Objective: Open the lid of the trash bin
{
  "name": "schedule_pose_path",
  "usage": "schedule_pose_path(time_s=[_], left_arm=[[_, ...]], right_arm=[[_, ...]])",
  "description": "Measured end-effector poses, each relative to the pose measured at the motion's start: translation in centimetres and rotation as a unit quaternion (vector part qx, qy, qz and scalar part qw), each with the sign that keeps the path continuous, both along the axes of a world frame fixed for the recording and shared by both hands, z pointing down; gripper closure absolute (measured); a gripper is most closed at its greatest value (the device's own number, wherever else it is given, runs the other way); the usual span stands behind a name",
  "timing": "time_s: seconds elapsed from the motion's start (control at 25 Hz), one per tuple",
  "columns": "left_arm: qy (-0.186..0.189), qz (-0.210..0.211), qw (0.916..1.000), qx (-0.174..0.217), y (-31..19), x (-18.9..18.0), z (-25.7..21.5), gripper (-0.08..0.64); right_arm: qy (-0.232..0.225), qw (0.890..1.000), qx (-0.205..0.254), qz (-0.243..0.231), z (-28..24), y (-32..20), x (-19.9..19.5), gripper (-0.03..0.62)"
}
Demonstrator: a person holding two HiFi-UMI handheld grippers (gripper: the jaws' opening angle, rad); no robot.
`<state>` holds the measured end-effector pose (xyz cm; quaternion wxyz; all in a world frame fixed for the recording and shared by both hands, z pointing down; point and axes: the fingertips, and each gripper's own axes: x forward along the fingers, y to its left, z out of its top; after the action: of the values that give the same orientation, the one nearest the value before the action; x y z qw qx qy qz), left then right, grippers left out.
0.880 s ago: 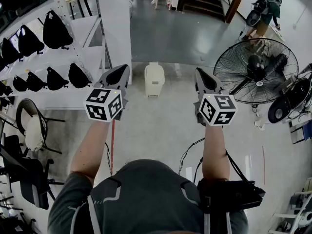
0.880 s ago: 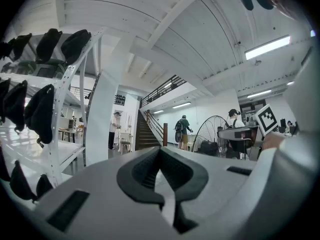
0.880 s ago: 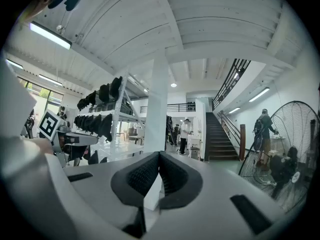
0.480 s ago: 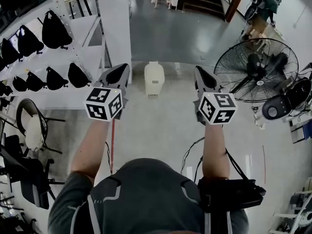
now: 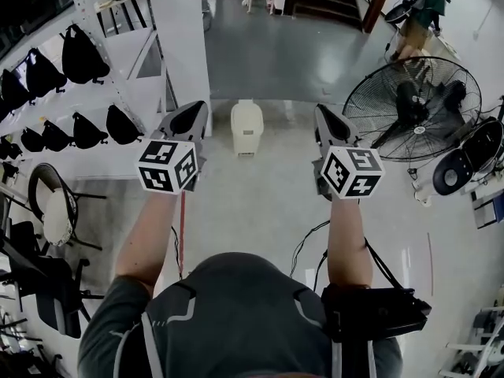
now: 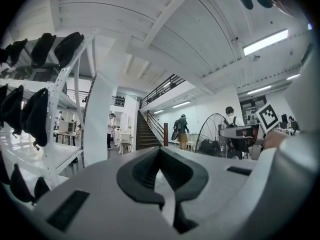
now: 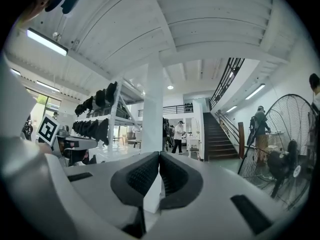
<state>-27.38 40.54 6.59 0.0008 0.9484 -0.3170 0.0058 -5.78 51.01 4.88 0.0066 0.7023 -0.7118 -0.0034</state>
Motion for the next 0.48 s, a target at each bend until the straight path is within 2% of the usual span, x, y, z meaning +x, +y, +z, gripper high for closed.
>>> schedule_pose_path(time_s=[0.24, 0.48], left_arm=[[-0.032, -0.007, 0.9995, 0.006, 1.0, 3.7, 0.1, 0.551], [-0.028, -0.014, 0.9995, -0.003, 1.2, 5.9, 0.6, 0.551]], right_arm=[[-0.006, 1.000, 0.008, 0.002, -0.2, 1.6, 4.4, 0.566], [0.005, 1.000, 0.004, -0.020, 0.8, 1.9, 7.2, 0.566]])
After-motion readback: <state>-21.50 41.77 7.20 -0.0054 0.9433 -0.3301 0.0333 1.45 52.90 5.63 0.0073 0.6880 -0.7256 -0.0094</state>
